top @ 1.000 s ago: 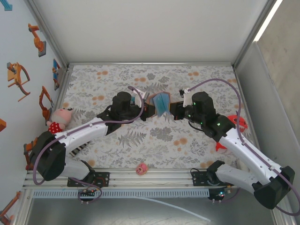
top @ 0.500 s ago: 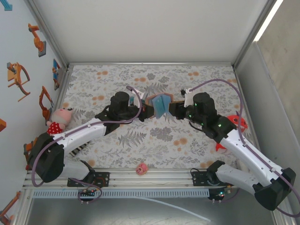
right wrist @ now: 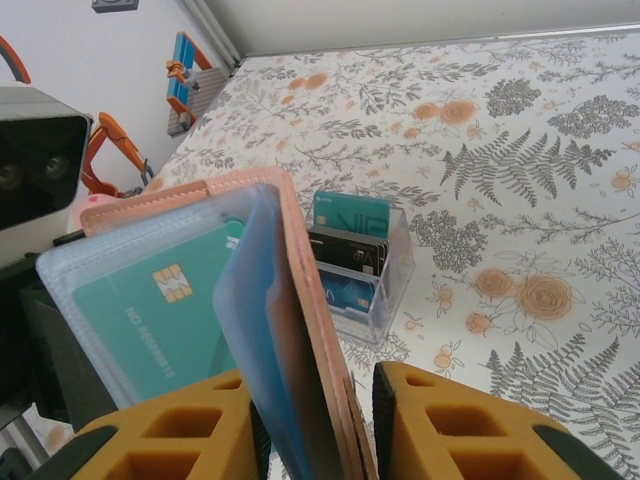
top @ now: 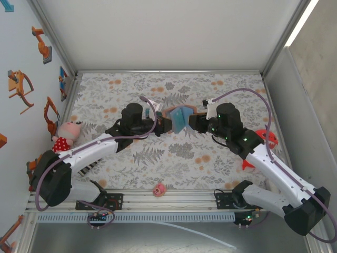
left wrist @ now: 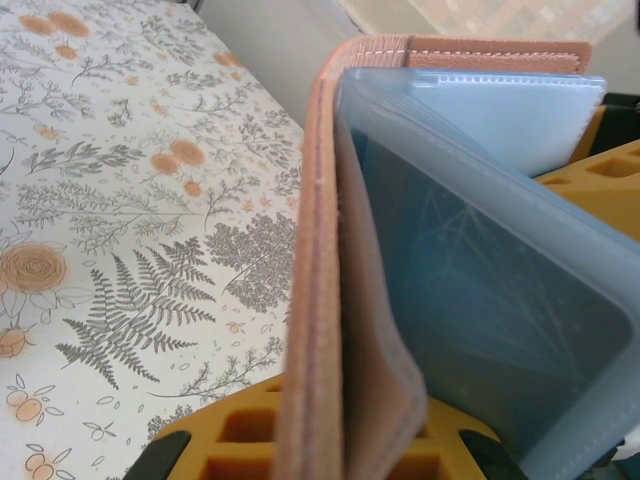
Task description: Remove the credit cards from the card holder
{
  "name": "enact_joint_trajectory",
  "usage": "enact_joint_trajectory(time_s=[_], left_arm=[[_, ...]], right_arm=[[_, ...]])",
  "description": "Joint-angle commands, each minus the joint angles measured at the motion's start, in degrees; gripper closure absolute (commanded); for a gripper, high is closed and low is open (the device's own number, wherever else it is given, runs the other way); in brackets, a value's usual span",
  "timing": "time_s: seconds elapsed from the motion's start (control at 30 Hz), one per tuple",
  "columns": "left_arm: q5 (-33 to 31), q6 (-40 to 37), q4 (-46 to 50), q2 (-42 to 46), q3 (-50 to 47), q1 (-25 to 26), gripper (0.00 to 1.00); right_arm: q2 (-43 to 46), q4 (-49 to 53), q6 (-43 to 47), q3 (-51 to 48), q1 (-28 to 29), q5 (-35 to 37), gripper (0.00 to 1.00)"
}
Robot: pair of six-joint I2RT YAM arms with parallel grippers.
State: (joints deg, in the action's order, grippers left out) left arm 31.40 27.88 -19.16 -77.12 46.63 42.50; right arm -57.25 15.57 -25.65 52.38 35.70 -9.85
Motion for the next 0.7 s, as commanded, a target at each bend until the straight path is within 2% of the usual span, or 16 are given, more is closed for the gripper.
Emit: enact_joint_trajectory(time_s=[0.0,0.13,0.3,0.57,0.67], left_arm=[[2.1,1.8,-4.8,2.3,-0.7,-0.5,1.0],[2.5,2.1,-5.3,2.4,-0.9,-0.8,1.0],[2.2,2.5,-4.9,2.0,-0.9,-1.1,0.99],[0.4,3.2,-2.8,2.9,-2.1,-2.4,0.54],[-0.9,4.0,-3.7,3.7,-3.3,-2.9,0.42]], right_arm=[[-0.8,-2.0,0.0,-1.2,-0.4,-1.6,0.69],[-1.2,-2.6,-0.1,-1.7,-0.5,-2.1,0.76],[-1.1,-2.8,-0.4,-2.1,-0.5,-2.1,0.99],[1.0,-2.6,-1.3,-2.3,-0.6,0.3,1.0],[1.9,-2.0,-1.8,-2.3,-0.5,1.5,1.0]])
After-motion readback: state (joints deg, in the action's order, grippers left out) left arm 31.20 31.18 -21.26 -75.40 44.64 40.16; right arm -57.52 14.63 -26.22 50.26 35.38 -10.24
